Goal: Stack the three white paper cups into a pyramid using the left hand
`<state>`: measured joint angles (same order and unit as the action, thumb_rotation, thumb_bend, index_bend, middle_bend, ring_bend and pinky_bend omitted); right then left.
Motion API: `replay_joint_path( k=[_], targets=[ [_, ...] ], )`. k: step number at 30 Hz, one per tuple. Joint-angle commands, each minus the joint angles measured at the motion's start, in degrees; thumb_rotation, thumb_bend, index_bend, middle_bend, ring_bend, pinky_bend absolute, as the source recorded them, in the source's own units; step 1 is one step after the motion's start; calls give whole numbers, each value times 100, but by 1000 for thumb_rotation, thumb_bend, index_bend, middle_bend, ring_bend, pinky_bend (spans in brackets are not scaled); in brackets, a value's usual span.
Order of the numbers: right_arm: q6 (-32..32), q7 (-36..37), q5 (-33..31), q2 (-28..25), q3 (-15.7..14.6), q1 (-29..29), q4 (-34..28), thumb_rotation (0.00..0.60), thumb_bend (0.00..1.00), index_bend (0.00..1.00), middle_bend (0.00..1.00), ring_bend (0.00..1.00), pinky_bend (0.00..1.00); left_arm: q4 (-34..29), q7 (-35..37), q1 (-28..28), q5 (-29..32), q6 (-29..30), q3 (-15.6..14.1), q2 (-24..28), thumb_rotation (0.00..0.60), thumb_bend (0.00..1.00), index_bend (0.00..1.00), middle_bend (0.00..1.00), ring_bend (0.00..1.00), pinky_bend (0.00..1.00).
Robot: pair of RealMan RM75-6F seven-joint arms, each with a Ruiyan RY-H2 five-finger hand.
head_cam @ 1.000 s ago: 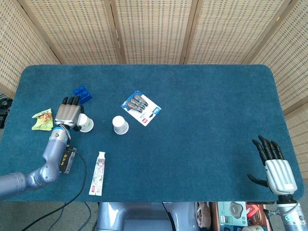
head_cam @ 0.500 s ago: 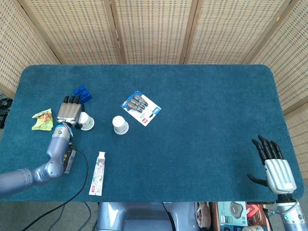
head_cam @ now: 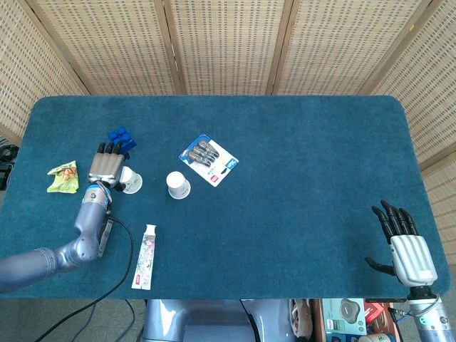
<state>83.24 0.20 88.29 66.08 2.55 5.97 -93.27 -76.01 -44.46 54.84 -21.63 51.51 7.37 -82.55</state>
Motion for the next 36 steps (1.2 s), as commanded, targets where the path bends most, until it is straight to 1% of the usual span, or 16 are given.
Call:
replay_joint_path(
  k=[1,5,9,10,12,14,17,21,25,30,32,36],
  targets=[
    [6,2,-2,-1,4,0,-1,600,144,0,0,0,0,25,-19,-2,-9,24,-22,-26,600,246,192,0,0,0],
    [29,26,-9,-3,12,-8,8,600,144,0,0,0,0,-102,67,-24,-65,46,19,64,600,246,173,0,0,0],
    [45,61,-15,-2,24,-10,27,600,144,0,0,0,0,-680,210,-62,-150,-38,87,506,600,246,118,0,0,0],
    [56,69,-13,1,29,-11,34,600,144,0,0,0,0,-863,232,-64,-129,-102,101,650,600,246,116,0,0,0],
    [101,76,17,6,35,-19,39,600,144,0,0,0,0,-1400,206,-31,-11,-283,99,1144,600,246,116,0,0,0],
    [119,61,61,3,17,-22,20,600,144,0,0,0,0,-1948,157,30,44,-257,122,1668,600,246,116,0,0,0],
    [120,57,76,-1,10,-20,-1,600,144,0,0,0,0,-2222,222,43,-30,-114,142,1845,600,246,116,0,0,0],
    [120,69,78,-6,18,-13,-6,600,144,0,0,0,0,-2340,234,90,-79,77,117,1802,600,246,116,0,0,0],
    [104,117,82,-16,25,5,-1,600,144,0,0,0,0,-2409,157,203,-121,311,72,1561,600,246,117,0,0,0],
    [35,205,51,-21,44,49,28,600,144,0,0,0,0,-2404,-8,387,-68,613,66,1156,600,245,121,0,0,0],
    [7,280,55,-32,57,77,26,600,144,0,0,0,0,-2314,-129,538,-39,736,109,834,600,246,121,0,0,0],
    [-5,327,80,-44,45,89,27,600,144,0,0,0,0,-2174,-226,646,22,965,152,510,600,246,128,0,0,0]
  ],
)
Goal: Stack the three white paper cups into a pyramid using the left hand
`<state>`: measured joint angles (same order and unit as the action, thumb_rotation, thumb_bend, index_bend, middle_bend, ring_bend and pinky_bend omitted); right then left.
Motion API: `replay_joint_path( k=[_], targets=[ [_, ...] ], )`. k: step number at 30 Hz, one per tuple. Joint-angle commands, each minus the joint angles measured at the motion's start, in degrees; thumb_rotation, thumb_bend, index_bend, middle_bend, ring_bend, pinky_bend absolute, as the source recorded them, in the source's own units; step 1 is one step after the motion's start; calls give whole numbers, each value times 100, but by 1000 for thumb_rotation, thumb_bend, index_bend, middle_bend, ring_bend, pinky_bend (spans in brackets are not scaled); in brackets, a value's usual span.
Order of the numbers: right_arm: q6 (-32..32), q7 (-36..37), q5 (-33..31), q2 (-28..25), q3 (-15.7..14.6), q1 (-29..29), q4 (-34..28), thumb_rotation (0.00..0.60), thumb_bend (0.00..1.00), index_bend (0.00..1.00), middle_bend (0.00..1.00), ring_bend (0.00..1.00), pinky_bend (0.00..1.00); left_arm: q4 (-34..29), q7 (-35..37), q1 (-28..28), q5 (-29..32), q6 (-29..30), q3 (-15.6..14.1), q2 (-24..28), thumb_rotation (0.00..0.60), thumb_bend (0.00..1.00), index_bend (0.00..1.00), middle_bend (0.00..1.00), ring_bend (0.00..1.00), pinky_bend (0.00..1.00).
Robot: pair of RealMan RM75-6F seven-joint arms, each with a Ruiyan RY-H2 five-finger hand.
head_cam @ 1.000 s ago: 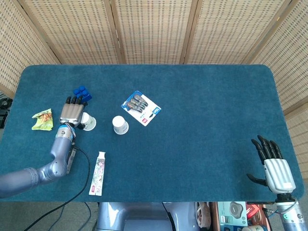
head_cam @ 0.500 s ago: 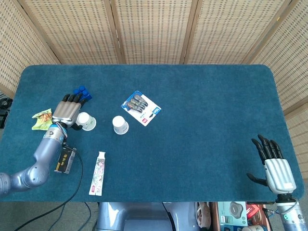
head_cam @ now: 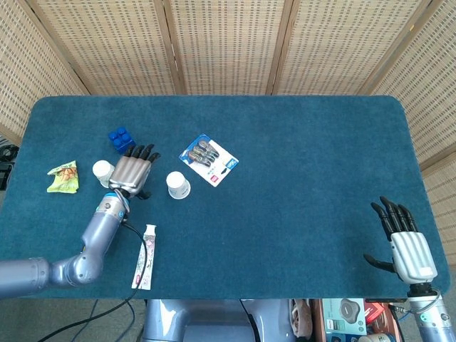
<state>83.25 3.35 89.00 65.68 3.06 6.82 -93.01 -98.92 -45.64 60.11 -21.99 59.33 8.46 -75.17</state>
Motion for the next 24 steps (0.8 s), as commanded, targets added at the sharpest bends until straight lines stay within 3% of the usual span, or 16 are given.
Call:
replay_joint_path(
  k=[1,8,24],
  targets=[
    [-7,17,14,-3,-12,4,3,600,144,0,0,0,0,144,-133,138,74,215,49,-275,600,246,134,0,0,0],
    [-9,86,19,-17,-28,5,5,600,144,0,0,0,0,421,-426,333,390,372,133,-578,600,246,181,0,0,0],
    [-133,282,-51,-28,-35,55,78,600,144,0,0,0,0,1155,-844,660,1054,61,199,-1068,600,246,200,0,0,0]
  ],
)
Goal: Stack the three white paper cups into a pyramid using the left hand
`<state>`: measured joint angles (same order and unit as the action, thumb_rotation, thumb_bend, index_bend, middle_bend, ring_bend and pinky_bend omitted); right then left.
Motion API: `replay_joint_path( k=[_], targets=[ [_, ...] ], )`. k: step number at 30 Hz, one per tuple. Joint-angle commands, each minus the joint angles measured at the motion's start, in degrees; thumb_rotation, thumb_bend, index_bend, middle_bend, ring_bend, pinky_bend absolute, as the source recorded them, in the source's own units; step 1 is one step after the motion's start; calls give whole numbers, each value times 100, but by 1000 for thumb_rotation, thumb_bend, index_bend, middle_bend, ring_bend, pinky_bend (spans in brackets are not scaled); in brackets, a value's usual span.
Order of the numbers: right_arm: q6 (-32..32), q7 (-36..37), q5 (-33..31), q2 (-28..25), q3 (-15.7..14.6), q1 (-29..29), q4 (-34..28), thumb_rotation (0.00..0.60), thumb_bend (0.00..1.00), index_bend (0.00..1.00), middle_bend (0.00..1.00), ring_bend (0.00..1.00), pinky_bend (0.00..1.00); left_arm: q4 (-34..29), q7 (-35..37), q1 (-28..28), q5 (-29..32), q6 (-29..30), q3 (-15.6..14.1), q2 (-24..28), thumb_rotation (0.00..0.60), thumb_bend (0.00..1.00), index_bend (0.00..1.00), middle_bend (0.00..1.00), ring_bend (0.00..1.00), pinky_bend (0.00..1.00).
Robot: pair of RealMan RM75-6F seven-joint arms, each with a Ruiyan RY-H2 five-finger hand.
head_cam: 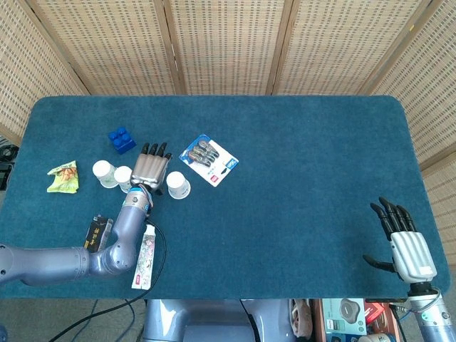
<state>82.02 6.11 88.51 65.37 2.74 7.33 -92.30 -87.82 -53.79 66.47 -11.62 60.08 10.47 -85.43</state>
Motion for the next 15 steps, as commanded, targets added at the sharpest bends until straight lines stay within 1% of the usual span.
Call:
replay_joint_path(
  k=[1,12,15],
  targets=[
    [-21,8,-5,7,-4,10,12,600,144,0,0,0,0,79,-54,36,29,-19,-11,-73,600,246,200,0,0,0],
    [-59,43,-53,17,-1,24,49,600,144,0,0,0,0,435,-179,141,158,-172,-8,-359,600,246,207,0,0,0],
    [-56,73,-62,12,2,21,59,600,144,0,0,0,0,498,-205,163,174,-194,-7,-420,600,246,222,0,0,0]
  ],
)
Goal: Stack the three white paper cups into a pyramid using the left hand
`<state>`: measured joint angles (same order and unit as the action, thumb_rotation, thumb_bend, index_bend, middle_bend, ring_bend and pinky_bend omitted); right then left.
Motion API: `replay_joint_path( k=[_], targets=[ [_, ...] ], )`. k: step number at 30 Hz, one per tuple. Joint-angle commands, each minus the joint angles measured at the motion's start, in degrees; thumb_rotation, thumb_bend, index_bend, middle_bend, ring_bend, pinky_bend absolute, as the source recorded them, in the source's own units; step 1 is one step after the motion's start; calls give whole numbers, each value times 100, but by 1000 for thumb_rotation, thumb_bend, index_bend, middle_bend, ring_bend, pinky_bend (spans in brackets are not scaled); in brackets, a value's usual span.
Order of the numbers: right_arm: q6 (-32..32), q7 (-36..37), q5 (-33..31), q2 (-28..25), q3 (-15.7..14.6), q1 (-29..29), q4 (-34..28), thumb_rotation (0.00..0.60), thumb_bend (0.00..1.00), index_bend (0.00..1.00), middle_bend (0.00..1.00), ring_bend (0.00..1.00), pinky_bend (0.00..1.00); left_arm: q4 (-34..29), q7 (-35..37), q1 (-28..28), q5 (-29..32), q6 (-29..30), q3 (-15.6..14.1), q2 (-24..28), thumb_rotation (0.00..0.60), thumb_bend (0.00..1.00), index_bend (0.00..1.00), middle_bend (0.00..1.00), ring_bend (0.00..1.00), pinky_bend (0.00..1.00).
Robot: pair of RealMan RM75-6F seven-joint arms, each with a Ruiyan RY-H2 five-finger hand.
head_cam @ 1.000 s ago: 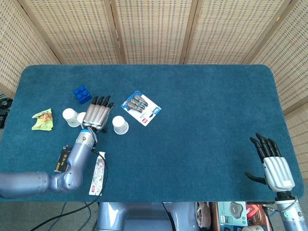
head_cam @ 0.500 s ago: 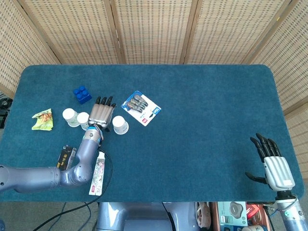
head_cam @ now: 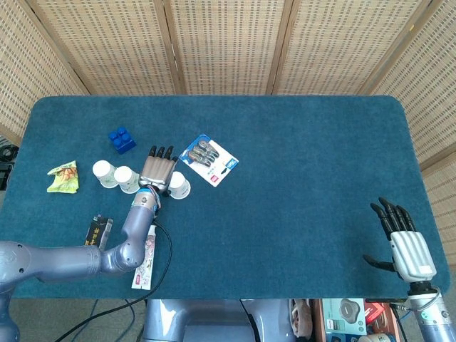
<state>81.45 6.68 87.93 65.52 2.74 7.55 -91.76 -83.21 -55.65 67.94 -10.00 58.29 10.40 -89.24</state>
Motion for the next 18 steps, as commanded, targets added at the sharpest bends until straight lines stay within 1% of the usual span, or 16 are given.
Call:
replay_joint_path(
  k=[1,3,7,9,12,18],
  targets=[
    [1,26,-5,-6,1,-1,8,600,144,0,0,0,0,59,-26,23,17,-13,3,-63,600,246,234,0,0,0],
    [14,37,1,-9,3,-3,9,600,144,0,0,0,0,90,-54,34,21,-12,-5,-103,600,246,272,0,0,0],
    [26,34,21,-9,-4,-4,7,600,144,0,0,0,0,140,-19,20,-31,24,8,-165,600,246,391,0,0,0],
    [29,39,29,-12,-11,-6,-2,600,144,0,0,0,0,173,-28,13,-43,22,1,-187,600,246,422,0,0,0],
    [38,46,31,-18,-11,-8,-8,600,144,0,0,0,0,217,-2,-7,-44,0,13,-218,600,246,440,0,0,0],
    [44,44,24,-14,-8,-9,-3,600,144,0,0,0,0,186,77,-83,-187,-16,-5,-190,600,246,441,0,0,0]
  ],
)
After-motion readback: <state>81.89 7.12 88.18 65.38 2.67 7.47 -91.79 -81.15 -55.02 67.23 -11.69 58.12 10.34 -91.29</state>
